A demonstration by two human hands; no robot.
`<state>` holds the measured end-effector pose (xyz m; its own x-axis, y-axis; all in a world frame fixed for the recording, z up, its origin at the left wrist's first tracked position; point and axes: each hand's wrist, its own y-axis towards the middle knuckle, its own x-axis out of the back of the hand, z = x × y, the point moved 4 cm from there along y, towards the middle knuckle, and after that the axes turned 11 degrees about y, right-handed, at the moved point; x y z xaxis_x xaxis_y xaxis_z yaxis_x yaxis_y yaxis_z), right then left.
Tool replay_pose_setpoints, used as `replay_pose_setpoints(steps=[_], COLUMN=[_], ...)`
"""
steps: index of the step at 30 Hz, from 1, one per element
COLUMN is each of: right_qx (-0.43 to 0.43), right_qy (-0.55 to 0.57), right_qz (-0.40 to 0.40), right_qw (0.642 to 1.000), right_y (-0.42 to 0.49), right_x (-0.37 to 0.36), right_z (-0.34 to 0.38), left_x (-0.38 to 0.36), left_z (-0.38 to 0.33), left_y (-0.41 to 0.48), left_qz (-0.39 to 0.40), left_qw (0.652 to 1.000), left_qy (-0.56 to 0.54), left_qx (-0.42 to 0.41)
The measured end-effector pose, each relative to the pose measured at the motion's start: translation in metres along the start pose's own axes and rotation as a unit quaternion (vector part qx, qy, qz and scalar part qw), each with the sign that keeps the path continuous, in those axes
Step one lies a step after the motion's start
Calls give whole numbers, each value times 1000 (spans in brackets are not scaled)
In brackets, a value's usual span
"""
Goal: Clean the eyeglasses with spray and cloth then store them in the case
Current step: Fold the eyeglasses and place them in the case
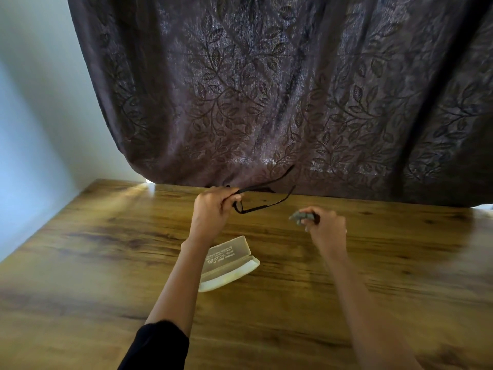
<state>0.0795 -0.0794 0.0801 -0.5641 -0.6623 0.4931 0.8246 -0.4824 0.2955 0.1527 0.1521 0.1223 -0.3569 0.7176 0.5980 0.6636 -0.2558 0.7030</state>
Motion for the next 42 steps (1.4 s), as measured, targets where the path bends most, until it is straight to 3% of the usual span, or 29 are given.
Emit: replay_pose_setpoints(steps=[6, 10, 15, 18, 22, 24, 26, 30, 36, 42], right_qx=[-124, -126, -146, -125, -72, -103, -135, -119, -62, 22], right_qy=[-36, -130, -155, -121, 60, 197, 332, 472, 484, 355], right_qz=[132, 161, 180, 143, 57, 20, -3, -29, -48, -112], right_qw=[983, 970, 960, 974, 994, 975, 934, 873, 871, 928], right_y=[-24, -38, -39, -32, -18, -12, -8, -3, 1, -2], right_x=[-38, -48, -51, -45, -34, -31, -28, -17, -11, -4], right_z=[-43, -61, -70, -61, -28, -16, -6, 11, 20, 26], left_x=[-9, -11, -8, -7, -10, -14, -17, -20, -28, -31], left_z=[4, 8, 5, 3, 2, 4, 4, 2, -4, -1], left_y=[-9, -14, -16, -15, -14, -14, -14, -14, -15, -17], left_qz=[-7, -8, -23, -27, -19, -9, -4, -21, -21, -36], left_qw=[999, 998, 995, 993, 978, 964, 944, 899, 862, 856], left_qy=[-15, -25, -58, -70, -148, -197, -261, -371, -436, -434], left_qx=[41, 59, 76, 92, 149, 178, 204, 231, 256, 280])
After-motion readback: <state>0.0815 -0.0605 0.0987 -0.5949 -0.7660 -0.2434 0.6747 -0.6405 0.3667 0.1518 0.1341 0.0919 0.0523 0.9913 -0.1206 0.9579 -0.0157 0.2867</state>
